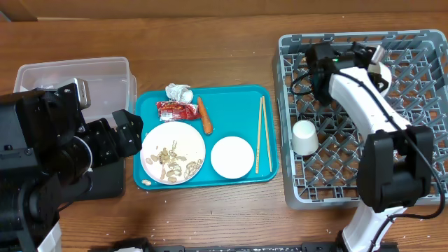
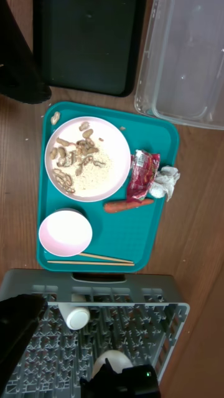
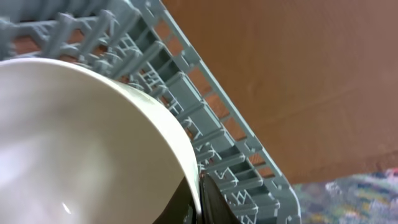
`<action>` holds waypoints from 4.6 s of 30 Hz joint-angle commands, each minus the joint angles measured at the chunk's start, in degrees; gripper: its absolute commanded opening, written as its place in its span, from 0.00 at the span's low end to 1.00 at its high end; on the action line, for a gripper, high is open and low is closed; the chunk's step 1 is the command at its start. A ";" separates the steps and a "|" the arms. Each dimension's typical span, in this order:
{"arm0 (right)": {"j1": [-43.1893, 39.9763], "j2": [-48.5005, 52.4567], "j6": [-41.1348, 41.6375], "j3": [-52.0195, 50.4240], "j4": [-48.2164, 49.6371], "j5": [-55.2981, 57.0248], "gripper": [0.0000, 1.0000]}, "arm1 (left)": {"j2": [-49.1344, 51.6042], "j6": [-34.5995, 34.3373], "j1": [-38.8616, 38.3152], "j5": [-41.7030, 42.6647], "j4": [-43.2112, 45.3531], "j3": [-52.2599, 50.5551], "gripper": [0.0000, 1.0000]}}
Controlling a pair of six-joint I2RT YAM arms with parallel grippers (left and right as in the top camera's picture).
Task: Sort waste into correct bins and load items into the dishwasher
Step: 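Lift the white bowl and place it in the rack's back corner, then move the right gripper to the pink bowl and grasp its rim, then lift the pink bowl and set it in the rack beside the white bowl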
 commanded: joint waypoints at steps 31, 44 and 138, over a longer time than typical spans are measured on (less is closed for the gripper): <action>3.41 2.64 -11.72 -0.17 5.03 8.72 0.04 | 0.09 0.46 -0.39 0.63 0.07 0.92 1.00; 9.40 2.64 -11.69 -0.24 2.78 4.46 0.38 | 0.09 0.46 -0.39 0.63 0.09 0.92 1.00; -11.39 -6.54 -29.59 -5.49 27.28 6.43 0.04 | 0.09 0.46 -0.39 0.63 0.07 0.92 1.00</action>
